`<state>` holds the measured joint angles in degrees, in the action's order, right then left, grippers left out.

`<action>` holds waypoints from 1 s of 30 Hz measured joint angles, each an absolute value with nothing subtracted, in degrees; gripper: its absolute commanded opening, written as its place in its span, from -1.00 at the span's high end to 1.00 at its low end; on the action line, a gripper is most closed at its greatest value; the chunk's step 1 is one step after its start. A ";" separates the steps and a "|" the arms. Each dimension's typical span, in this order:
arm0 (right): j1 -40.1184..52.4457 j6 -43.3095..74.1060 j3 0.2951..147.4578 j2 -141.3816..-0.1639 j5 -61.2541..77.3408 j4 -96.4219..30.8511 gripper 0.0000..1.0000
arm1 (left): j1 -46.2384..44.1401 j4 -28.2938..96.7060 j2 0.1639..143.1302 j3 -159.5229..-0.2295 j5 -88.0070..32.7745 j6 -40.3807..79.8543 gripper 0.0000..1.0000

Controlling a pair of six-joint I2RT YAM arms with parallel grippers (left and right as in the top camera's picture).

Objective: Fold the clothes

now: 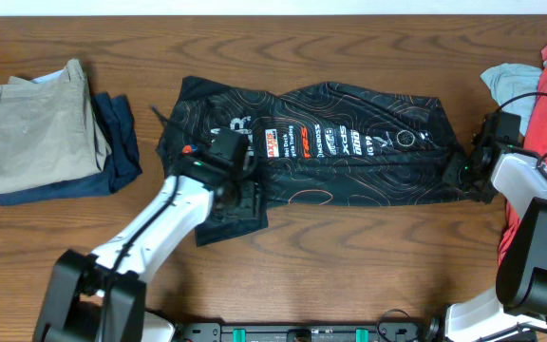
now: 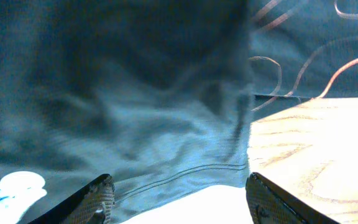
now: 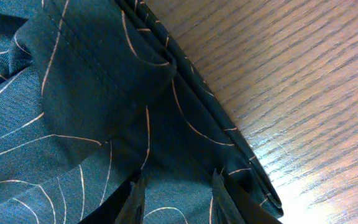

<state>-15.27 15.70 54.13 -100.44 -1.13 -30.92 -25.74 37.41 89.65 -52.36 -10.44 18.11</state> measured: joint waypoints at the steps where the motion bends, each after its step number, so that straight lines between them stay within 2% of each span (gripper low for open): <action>1: -15.29 15.70 54.13 -100.44 -1.13 -30.92 0.29 | -26.59 36.91 90.41 -52.36 -10.44 18.11 -0.44; 7: -15.27 15.70 54.13 -100.44 -1.13 -30.94 0.29 | -32.45 33.26 97.06 -52.29 -10.59 18.13 -0.41; 8: -15.27 15.70 54.13 -100.44 -1.13 -30.94 0.29 | -33.12 33.12 97.95 -52.34 -10.15 18.11 -0.25; 11: -15.27 15.70 54.13 -100.44 -1.15 -31.03 0.30 | -34.50 32.56 98.72 -52.77 -9.69 18.09 0.70; 12: -15.29 15.70 54.13 -100.44 -1.15 -31.03 0.30 | -34.68 32.64 99.00 -52.90 -9.54 18.17 0.88; 19: -15.27 15.70 54.13 -100.44 -1.19 -31.05 0.30 | -32.56 38.00 99.48 -54.61 -10.59 17.96 0.88; 22: -15.27 15.70 54.13 -100.44 -1.23 -31.07 0.30 | -28.82 40.27 98.98 -57.95 -10.57 17.69 0.88; 26: -15.29 15.70 54.13 -100.44 -1.28 -31.07 0.30 | -22.76 36.86 95.88 -64.86 -10.57 17.50 0.87; 27: -15.29 15.70 54.13 -100.44 -1.28 -31.07 0.31 | -21.21 34.76 94.80 -66.41 -10.55 17.47 0.84; 30: -15.29 15.70 54.13 -100.44 -1.28 -31.07 0.31 | -17.78 28.53 92.84 -68.69 -10.52 17.04 0.39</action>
